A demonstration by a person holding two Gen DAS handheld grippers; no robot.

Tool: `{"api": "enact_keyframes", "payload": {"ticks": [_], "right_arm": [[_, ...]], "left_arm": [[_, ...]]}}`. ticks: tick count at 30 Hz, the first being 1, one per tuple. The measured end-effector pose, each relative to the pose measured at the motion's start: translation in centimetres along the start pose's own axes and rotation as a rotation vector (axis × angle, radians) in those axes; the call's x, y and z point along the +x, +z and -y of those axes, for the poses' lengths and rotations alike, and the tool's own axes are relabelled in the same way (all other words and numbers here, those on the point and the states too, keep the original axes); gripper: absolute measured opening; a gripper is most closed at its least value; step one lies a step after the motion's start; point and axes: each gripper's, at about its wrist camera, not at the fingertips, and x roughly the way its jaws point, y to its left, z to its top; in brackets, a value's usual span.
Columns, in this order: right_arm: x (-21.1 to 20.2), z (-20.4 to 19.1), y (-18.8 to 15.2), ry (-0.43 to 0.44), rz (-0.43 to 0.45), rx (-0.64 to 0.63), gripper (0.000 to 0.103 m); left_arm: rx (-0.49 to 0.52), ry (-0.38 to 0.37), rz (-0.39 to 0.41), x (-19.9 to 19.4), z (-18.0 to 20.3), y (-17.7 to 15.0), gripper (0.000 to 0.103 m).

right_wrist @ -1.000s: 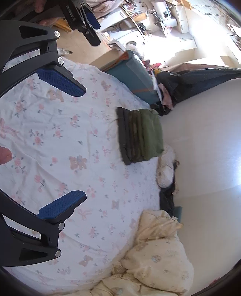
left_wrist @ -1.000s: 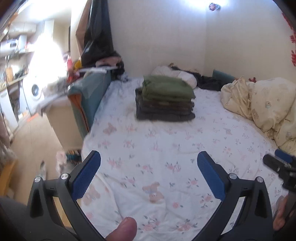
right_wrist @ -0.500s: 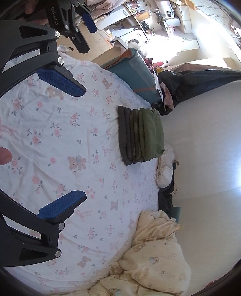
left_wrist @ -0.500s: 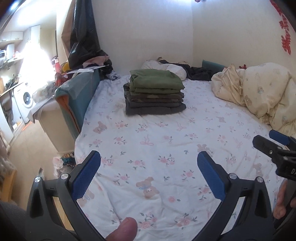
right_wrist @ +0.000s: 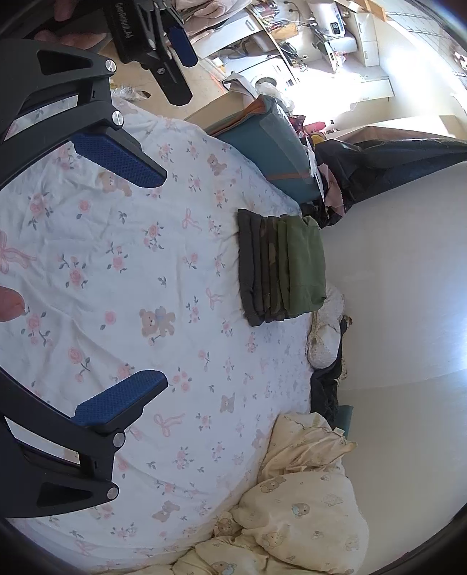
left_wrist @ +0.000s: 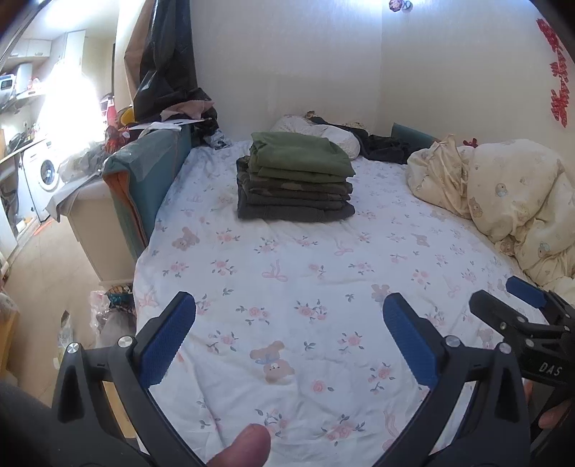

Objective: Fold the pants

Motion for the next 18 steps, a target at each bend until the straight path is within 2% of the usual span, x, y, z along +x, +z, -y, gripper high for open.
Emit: {"api": "enact_keyframes", "payload": {"ticks": [18], "right_arm": [[-0.30,0.06,0.24,-0.012,0.024,0.010,0.103]], "left_arm": [[-0.001,-0.011,0.001,-0.09,-0.25,0.03,0.103]]}}
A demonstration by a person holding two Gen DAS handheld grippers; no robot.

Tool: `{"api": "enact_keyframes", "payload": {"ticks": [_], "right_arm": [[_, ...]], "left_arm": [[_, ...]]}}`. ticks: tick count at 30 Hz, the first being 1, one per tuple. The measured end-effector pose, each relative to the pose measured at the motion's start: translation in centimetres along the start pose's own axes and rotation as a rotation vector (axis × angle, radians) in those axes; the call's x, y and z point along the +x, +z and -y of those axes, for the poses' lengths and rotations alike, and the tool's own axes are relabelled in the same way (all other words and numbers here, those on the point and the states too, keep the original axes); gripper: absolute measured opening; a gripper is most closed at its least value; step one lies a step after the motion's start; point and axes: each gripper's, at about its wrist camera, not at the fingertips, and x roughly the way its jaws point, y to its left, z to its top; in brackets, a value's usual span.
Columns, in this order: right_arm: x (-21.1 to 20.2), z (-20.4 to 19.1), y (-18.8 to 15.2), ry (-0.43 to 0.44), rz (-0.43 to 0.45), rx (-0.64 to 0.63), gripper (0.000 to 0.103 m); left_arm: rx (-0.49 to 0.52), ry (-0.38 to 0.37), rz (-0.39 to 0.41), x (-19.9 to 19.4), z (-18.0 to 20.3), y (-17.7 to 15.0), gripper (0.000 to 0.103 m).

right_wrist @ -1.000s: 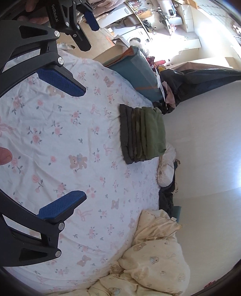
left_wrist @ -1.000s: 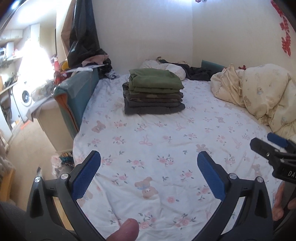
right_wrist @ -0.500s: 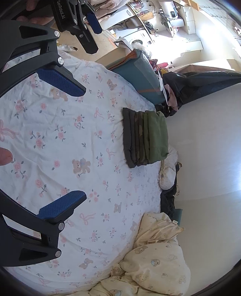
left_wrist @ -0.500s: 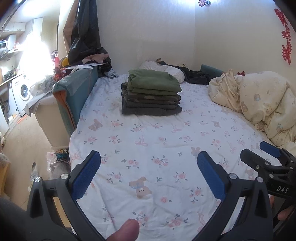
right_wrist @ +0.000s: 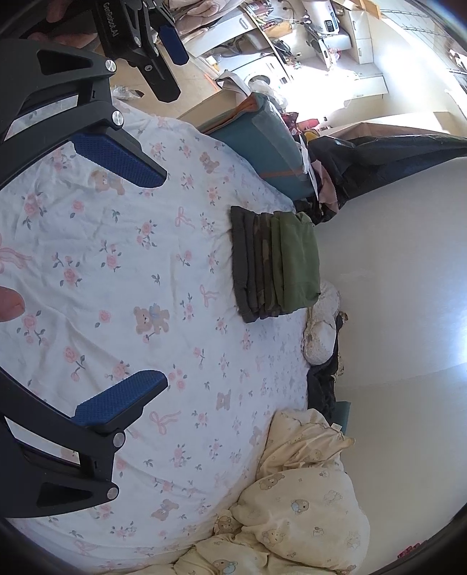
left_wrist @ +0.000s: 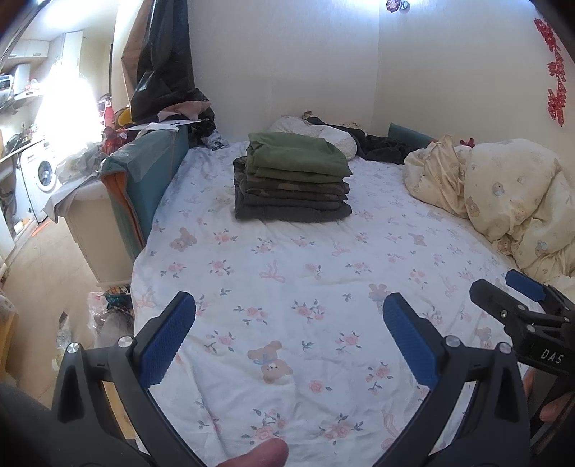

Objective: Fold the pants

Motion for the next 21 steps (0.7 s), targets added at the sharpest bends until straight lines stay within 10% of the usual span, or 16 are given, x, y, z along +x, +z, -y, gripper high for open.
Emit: {"api": "enact_keyframes", "payload": {"ticks": [21], "right_arm": [[-0.15,-0.26,-0.36,0.019,-0.002,0.004,0.103]], "left_arm": [[-0.017,0.016,-0.005,0.29,-0.29,-0.11,0.103]]}}
